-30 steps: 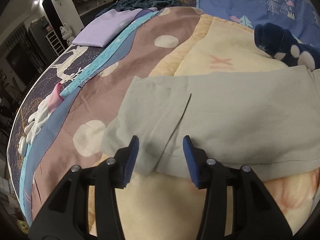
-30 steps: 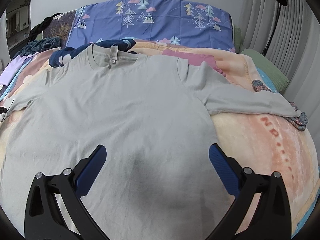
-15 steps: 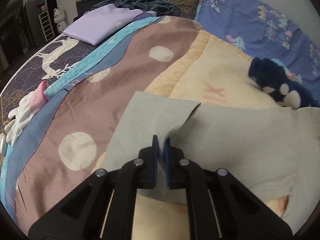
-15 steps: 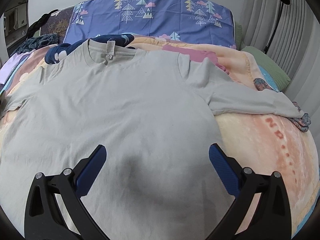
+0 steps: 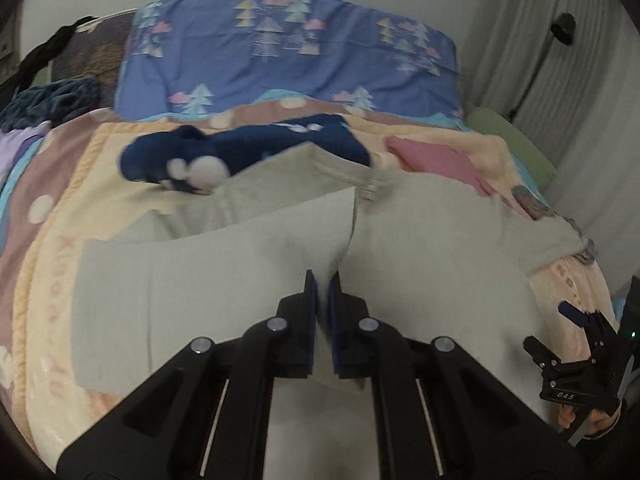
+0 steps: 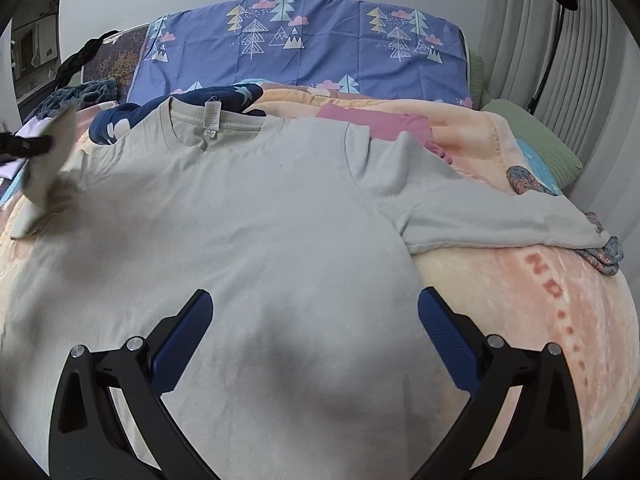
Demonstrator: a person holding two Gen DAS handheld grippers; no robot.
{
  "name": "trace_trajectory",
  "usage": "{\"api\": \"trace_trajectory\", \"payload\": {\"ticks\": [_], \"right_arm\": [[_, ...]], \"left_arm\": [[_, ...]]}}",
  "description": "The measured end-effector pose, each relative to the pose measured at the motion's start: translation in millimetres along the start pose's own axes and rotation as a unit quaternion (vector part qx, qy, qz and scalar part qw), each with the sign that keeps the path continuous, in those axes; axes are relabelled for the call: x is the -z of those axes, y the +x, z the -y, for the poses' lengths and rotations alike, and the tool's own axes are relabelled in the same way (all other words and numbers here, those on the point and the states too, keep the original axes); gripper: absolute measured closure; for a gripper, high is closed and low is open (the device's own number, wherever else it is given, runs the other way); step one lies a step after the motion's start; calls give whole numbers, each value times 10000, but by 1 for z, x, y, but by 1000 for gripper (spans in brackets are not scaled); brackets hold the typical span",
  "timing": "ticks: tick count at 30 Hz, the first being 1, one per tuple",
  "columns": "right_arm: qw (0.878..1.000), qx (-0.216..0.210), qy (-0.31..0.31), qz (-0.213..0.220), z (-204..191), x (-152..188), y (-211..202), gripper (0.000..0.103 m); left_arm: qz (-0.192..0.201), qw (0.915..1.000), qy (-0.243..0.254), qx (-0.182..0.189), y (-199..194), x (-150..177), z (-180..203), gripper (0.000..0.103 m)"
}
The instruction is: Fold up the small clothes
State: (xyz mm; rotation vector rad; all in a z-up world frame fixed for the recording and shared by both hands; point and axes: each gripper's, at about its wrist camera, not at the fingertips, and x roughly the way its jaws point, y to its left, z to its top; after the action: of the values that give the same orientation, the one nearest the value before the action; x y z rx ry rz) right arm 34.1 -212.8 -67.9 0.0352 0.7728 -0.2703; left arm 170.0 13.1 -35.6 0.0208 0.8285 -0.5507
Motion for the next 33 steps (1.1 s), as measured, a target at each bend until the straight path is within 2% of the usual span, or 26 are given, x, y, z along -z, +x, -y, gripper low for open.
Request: {"api": "trace_trajectory", "payload": {"ticks": [2, 4, 5, 6, 7, 8, 10, 13, 14, 15, 17, 18, 19, 20, 22, 23, 24, 25, 26, 27, 29, 30, 33], "right_arm": [[9998, -200, -1, -55, 7, -6, 1, 4], [9992, -388, 67, -122, 11, -18, 3, 33], [9983, -548, 99, -161, 13, -26, 5, 40], [9973, -697, 106, -194, 11, -30, 7, 53], [9949, -966, 99, -267, 9, -37, 11, 60], [9924, -1177, 98, -339, 6, -40, 14, 60], [9827, -1741, 228, -583, -2, -49, 29, 61], [9644, -2427, 418, -963, -20, -57, 53, 60], [9593, -2574, 468, -1061, -24, -59, 60, 60], [9493, -2827, 596, -1235, -33, -62, 73, 60], [9355, -3103, 787, -1493, -44, -65, 89, 60], [9264, -3255, 855, -1686, -55, -67, 101, 60], [9224, -3323, 865, -1767, -59, -69, 106, 60], [9188, -3380, 852, -1852, -69, -70, 113, 60], [9164, -3406, 899, -1900, -78, -72, 123, 50], [9145, -3435, 981, -1900, -81, -73, 127, 50], [9113, -3482, 1088, -1910, -86, -74, 132, 50], [9092, -3522, 1149, -1900, -90, -75, 136, 63], [9109, -3503, 1115, -1875, -92, -77, 141, 85], [9163, -3446, 909, -1827, -99, -83, 138, 101], [9200, -3486, 907, -1545, -97, -95, 127, 101], [9237, -3522, 844, -1253, -93, -106, 110, 101], [9391, -3338, 591, -562, -75, -139, 68, 101]], "left_arm": [[-173, 9995, 224, 109, 23, 8, 28, 97], [-446, 9984, 327, 114, 49, 19, 45, 95], [-560, 9978, 334, 91, 60, 25, 49, 93], [-670, 9973, 284, 54, 72, 30, 52, 84], [-733, 9971, 210, 50, 78, 36, 52, 80], [-788, 9968, 133, 47, 80, 42, 51, 68], [-759, 9971, 66, 79, 72, 53, 51, 54], [-603, 9974, 393, 33, 55, 67, 58, 45], [-595, 9967, 543, 18, 51, 70, 62, 44], [-637, 9953, 726, 7, 49, 75, 67, 44], [-706, 9919, 1037, -207, 52, 82, 72, 44], [-737, 9909, 1082, -316, 54, 84, 70, 44], [-804, 9904, 1062, -375, 60, 86, 68, 46], [-862, 9907, 983, -385, 65, 86, 64, 52], [-833, 9926, 802, -360, 69, 85, 54, 61], [-812, 9929, 782, -378, 69, 83, 51, 69], [-785, 9931, 768, -406, 69, 82, 49, 84], [-777, 9934, 741, -411, 68, 80, 46, 88], [-776, 9941, 672, -341, 67, 77, 43, 89], [-699, 9959, 540, -213, 62, 72, 40, 90], [-467, 9982, 389, 4, 50, 59, 40, 90], [-265, 9989, 350, 152, 41, 48, 45, 90], [157, 9976, 405, 533, 22, 17, 68, 90]]}}
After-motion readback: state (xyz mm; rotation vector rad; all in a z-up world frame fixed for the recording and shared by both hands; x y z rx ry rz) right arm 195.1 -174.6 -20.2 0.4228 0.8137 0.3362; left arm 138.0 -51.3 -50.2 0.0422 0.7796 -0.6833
